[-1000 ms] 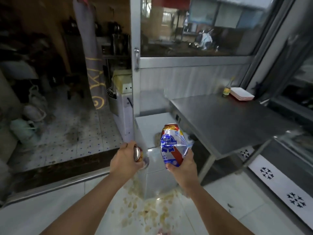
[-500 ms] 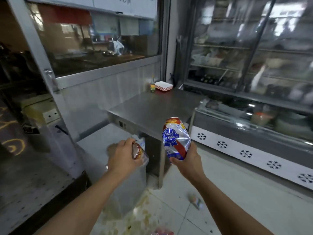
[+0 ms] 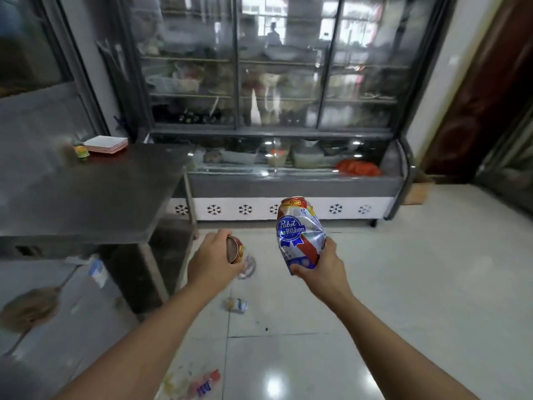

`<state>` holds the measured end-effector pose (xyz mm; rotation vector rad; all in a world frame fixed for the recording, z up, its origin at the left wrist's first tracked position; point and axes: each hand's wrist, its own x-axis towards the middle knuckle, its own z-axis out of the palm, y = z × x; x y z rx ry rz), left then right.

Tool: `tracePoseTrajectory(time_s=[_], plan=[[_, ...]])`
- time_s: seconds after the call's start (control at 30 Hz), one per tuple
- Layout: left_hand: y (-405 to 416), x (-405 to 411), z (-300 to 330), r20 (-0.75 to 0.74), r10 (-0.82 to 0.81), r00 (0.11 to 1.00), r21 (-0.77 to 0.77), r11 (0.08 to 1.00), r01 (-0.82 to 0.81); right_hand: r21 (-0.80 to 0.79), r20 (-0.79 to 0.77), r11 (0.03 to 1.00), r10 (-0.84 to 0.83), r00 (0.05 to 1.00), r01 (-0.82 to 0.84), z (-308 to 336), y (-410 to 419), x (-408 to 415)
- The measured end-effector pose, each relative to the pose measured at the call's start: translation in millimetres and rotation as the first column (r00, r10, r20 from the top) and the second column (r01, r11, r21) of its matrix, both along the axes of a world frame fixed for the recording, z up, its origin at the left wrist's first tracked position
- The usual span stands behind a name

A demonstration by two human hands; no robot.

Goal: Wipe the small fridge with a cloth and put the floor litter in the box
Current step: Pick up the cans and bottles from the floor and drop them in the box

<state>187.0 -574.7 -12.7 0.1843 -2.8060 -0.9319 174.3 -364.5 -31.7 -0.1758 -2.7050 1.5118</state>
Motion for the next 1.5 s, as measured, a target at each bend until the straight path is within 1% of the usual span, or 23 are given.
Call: tracePoseTrajectory(time_s=[0.13, 0.33, 0.53, 0.7, 0.8, 0.97, 1.1, 1.23, 1.4, 1.5], plan=[[83, -26, 3, -0.02, -0.127, 0.992, -0.026, 0.992, 0.127, 0.001, -0.01, 0.99, -0.141, 0.99, 0.141, 5, 82, 5], [234, -54, 3, -0.016, -0.291, 0.956, -0.046, 0.956, 0.29, 0.004, -0.019, 0.959, -0.284, 0.959, 0.284, 5, 223, 9], [382, -67, 0, -0.003, -0.4, 0.917, -0.039, 0.916, 0.4, 0.023, 0.004, 0.916, -0.4, 0.917, 0.399, 3, 367, 17], [482, -89, 1, 0.022, -0.489, 0.872, -0.041, 0.871, 0.489, 0.015, 0.031, 0.857, -0.515, 0.857, 0.514, 4, 468, 20], [538, -113, 1, 0.023, -0.529, 0.848, -0.039, 0.847, 0.53, 0.009, 0.021, 0.825, -0.566, 0.824, 0.566, 3, 521, 12], [632, -168, -2, 0.021, -0.601, 0.799, -0.024, 0.798, 0.602, 0.003, 0.003, 0.776, -0.631, 0.776, 0.631, 0, 602, -27], [706, -231, -3, -0.011, -0.658, 0.753, -0.02, 0.753, 0.658, -0.024, 0.006, 0.724, -0.69, 0.724, 0.69, 0, 669, -73], [780, -293, 3, 0.003, -0.704, 0.711, -0.017, 0.71, 0.704, -0.022, 0.009, 0.674, -0.739, 0.674, 0.739, 7, 737, -118], [872, -348, 9, 0.017, -0.764, 0.645, -0.043, 0.644, 0.764, -0.039, 0.009, 0.63, -0.776, 0.631, 0.776, 7, 817, -165], [930, -377, 6, 0.037, -0.779, 0.626, -0.081, 0.622, 0.779, -0.057, 0.007, 0.619, -0.785, 0.62, 0.784, 0, 866, -197]])
